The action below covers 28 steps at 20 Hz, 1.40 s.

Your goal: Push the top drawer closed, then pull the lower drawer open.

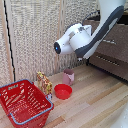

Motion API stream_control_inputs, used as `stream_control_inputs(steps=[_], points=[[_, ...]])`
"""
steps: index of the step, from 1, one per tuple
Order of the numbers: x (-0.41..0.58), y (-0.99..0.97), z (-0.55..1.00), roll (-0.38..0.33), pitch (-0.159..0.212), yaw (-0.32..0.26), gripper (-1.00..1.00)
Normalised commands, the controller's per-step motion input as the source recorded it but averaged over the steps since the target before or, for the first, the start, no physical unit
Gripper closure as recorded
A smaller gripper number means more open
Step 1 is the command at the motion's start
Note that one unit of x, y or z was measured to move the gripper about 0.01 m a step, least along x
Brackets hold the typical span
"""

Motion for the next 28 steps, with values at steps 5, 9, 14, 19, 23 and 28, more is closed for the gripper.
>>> stream_control_inputs(steps=[5,9,14,19,23,28], points=[[-0.125,-0.22,0.02,-0.083,-0.012,0.165,1.00],[-0.119,-0.08,0.00,-0.088,0.000,0.034,1.00],[-0.260,-0.24,0.09,-0.007,-0.013,0.037,1.00],[-0.066,-0.44,0.34,0.000,-0.082,0.005,1.00],[0.000,-0.67,0.44,0.000,-0.084,0.007,1.00],[0.000,-0.71,0.37,-0.017,-0.055,0.045,1.00]])
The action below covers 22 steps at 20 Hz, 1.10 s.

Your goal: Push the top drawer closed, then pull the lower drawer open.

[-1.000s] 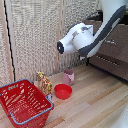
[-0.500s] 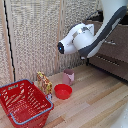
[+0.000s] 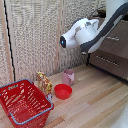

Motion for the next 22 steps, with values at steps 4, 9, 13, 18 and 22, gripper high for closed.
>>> stream_control_inputs(steps=[4,9,13,18,22], points=[[-0.026,-0.80,0.29,-0.002,-0.054,0.046,1.00],[-0.095,-0.93,0.25,0.000,-0.046,0.036,1.00],[-0.071,-0.84,0.22,0.010,-0.067,0.036,1.00],[-0.062,-0.45,0.03,0.044,-0.034,0.062,1.00],[0.038,-0.03,-0.06,0.009,-0.006,0.017,-1.00]])
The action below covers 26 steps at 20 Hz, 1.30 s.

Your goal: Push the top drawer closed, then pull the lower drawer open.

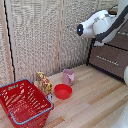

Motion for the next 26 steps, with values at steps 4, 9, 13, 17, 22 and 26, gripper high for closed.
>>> stream_control_inputs(steps=[4,9,13,17,22,26], points=[[0.044,0.20,-0.04,-0.021,0.009,0.005,-1.00],[0.016,0.39,0.00,-0.103,-0.001,0.007,-1.00],[0.005,0.38,-0.09,-0.070,-0.009,0.000,-1.00],[-0.024,0.19,-0.35,-0.038,-0.025,0.000,-1.00],[-0.025,0.14,-0.48,-0.035,-0.054,0.000,-1.00],[-0.019,0.05,-0.51,-0.080,-0.037,0.000,-1.00]])
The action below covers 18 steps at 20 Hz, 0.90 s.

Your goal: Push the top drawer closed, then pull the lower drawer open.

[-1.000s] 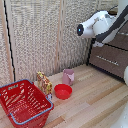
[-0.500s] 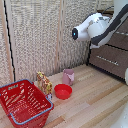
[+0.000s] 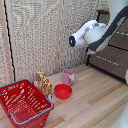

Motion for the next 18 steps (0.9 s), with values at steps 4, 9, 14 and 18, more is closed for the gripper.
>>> stream_control_inputs(steps=[4,9,14,18], points=[[-0.019,0.01,-0.45,-0.157,0.000,0.000,-1.00],[-0.018,0.00,-0.40,-0.188,0.034,0.000,-1.00],[-0.003,-0.08,-0.42,-0.152,0.044,0.000,-1.00],[0.000,-0.32,-0.34,-0.073,0.002,0.000,-1.00]])
